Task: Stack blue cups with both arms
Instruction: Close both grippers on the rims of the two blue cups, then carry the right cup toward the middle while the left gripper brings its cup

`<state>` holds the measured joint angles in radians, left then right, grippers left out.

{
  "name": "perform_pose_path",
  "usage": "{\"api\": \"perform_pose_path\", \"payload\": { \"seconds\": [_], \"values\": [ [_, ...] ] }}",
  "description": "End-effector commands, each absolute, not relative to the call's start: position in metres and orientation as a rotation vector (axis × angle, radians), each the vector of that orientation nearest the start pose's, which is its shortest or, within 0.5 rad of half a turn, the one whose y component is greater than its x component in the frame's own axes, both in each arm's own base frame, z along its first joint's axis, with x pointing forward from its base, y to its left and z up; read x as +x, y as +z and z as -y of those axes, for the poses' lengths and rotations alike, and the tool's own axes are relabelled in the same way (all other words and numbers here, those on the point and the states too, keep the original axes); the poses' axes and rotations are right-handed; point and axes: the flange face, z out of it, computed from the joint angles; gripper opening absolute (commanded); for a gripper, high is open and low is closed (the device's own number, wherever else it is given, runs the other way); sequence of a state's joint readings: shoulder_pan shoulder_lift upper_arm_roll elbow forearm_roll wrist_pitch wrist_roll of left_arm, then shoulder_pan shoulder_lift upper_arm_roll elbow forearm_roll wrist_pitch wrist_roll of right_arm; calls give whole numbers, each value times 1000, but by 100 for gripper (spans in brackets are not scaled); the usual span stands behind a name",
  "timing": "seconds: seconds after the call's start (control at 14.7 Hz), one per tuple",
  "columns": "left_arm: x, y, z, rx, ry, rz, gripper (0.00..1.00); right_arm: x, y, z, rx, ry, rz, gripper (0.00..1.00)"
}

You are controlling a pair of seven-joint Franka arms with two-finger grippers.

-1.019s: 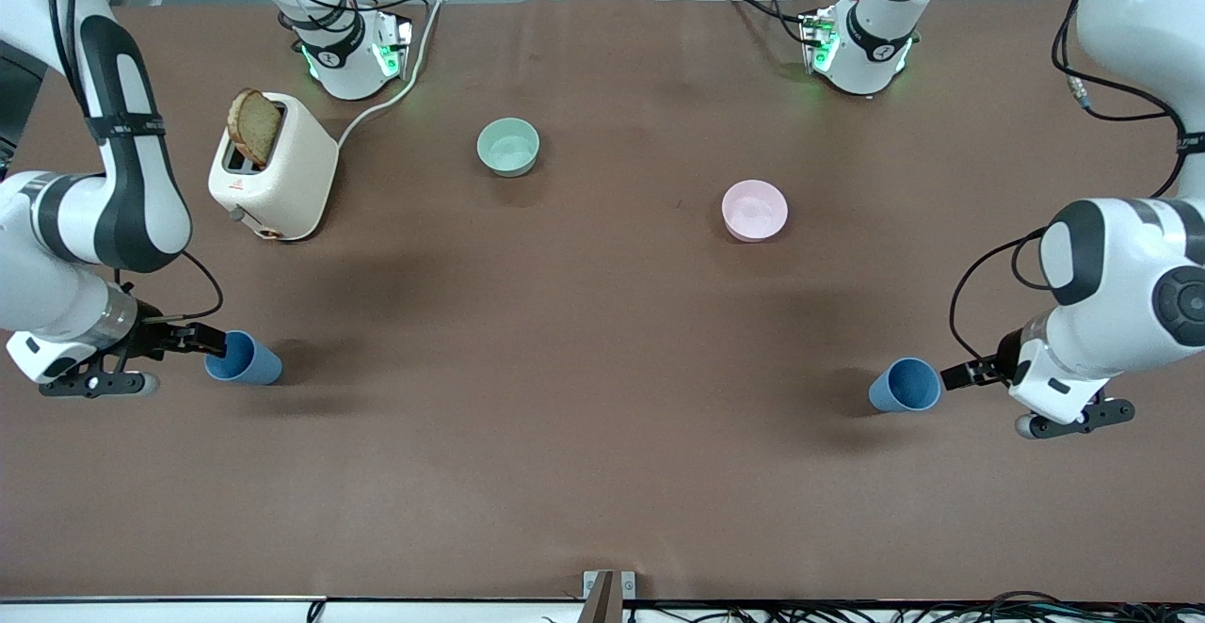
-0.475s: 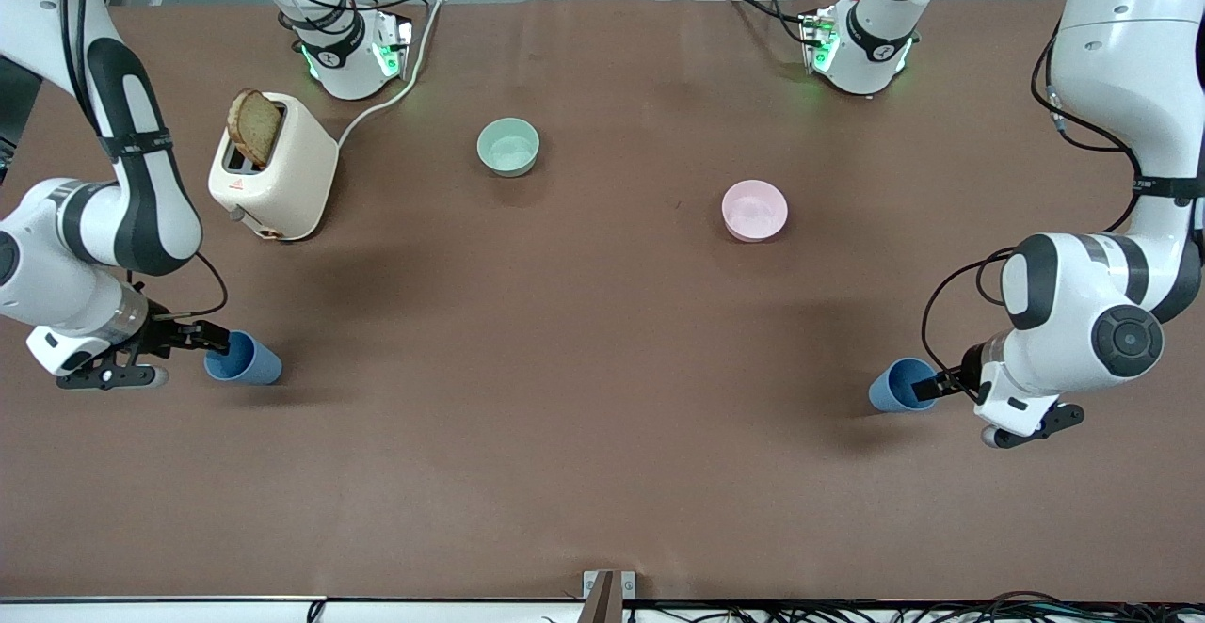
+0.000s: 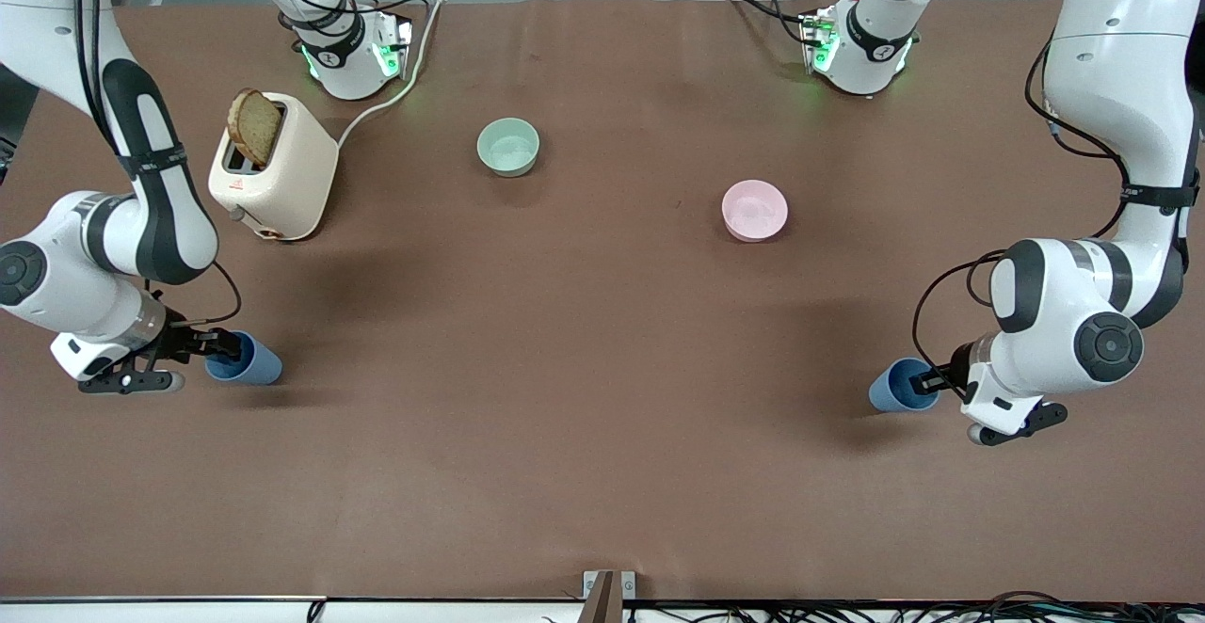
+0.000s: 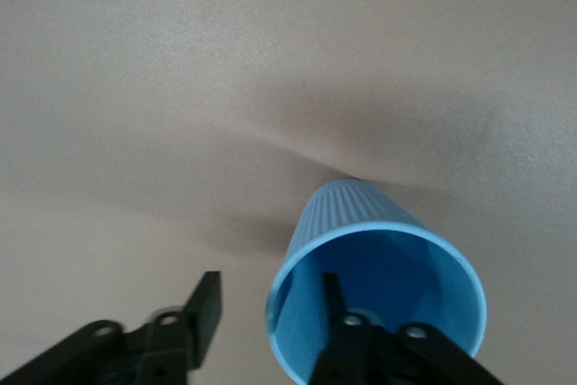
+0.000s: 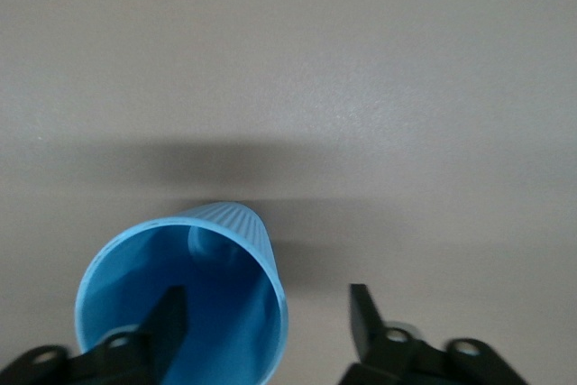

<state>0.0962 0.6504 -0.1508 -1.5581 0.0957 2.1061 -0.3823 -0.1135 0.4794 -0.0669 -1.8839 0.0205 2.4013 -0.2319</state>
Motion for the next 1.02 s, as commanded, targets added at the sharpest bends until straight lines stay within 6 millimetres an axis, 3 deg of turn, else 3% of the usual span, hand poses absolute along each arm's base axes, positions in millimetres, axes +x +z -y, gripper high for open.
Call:
{"api": "perform_pose_path", "payload": {
  "seconds": [0.0, 0.07, 0.14, 0.34, 0.41, 0.61, 0.81, 0.95],
  "values": [
    [691, 260, 24, -3081, 145, 470, 20, 627, 250, 110, -3138, -62, 50, 29],
    [690, 259, 26, -3082, 148, 470, 11, 628, 251, 110, -3131, -67, 35, 7],
    [691, 263, 30, -3088, 143, 472, 2, 629, 253, 111, -3123, -74, 17, 0],
    [694, 279, 34, -3097, 107, 485, 0, 635, 262, 110, -3115, -79, 11, 0],
    [695, 290, 45, -3115, 89, 473, 0, 637, 267, 108, -3111, -63, 13, 0],
    [692, 333, 78, -3138, 15, 534, 0, 647, 313, 94, -3083, -7, -8, 0],
    [681, 357, 125, -3166, 28, 541, 0, 662, 362, 45, -3056, 53, -72, 1],
    [667, 362, 179, -3197, 64, 578, 0, 669, 390, 5, -3050, 96, -187, 1]
  ]
}}
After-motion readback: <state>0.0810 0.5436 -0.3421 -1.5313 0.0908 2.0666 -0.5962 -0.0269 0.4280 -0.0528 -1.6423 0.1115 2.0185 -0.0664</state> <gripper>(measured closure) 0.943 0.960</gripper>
